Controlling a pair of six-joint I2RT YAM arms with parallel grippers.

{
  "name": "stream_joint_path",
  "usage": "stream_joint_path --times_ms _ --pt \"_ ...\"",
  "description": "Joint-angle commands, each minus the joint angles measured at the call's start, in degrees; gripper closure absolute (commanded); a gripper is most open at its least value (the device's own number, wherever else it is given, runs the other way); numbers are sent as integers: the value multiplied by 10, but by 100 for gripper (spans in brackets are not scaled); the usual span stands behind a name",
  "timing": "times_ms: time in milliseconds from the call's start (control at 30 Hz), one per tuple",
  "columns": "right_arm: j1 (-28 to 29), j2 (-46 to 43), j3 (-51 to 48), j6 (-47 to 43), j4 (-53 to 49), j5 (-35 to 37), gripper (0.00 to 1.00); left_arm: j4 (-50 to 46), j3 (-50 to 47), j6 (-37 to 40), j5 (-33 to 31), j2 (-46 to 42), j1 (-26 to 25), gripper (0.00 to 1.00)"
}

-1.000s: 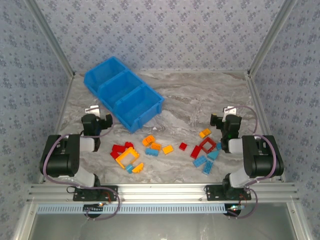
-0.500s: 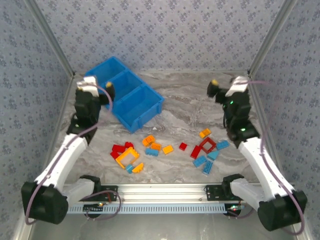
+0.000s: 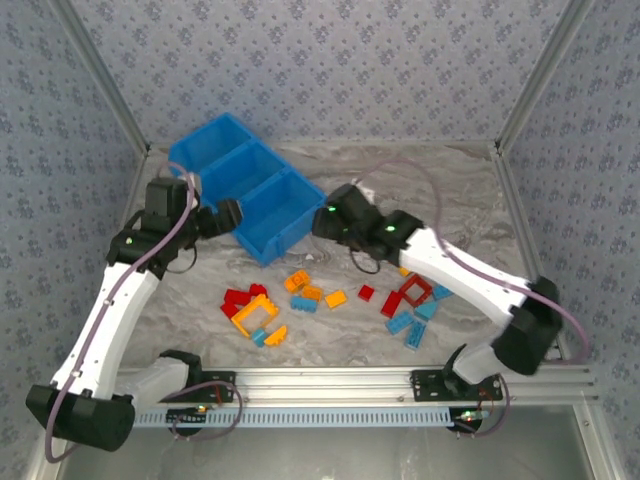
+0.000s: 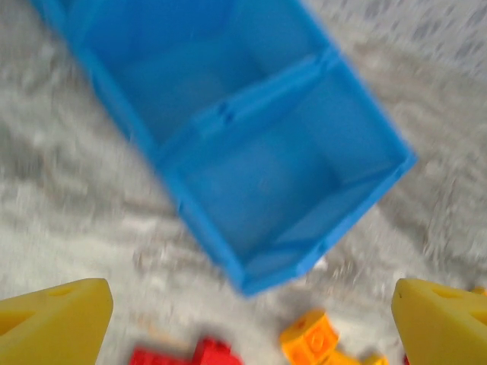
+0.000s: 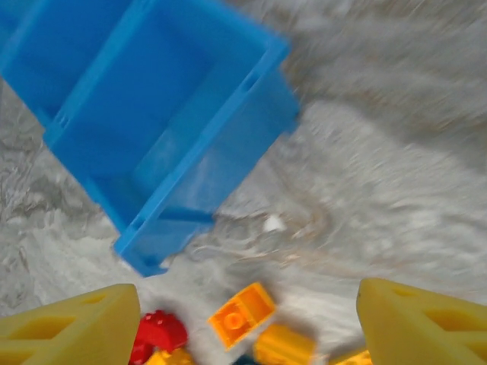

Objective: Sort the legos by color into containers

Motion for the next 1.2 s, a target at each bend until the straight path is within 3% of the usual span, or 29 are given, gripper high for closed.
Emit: stream_joint_path --times_ms 0,167,467,833,1167 --pt "16 71 64 78 -21 -26 25 -52 -16 -20 53 -47 -3 6" --pt "21 177 144 98 -10 -59 25 -39 -38 -28 100 -64 -7 7" --pt "0 280 218 126 -8 -92 30 -26 -71 -36 98 -75 -10 6" --pt "-51 312 247 101 -81 -68 65 -28 -71 -25 95 -67 -11 7" --pt "-141 304 267 -58 -187 -44 84 -18 -73 -30 94 -56 -11 7"
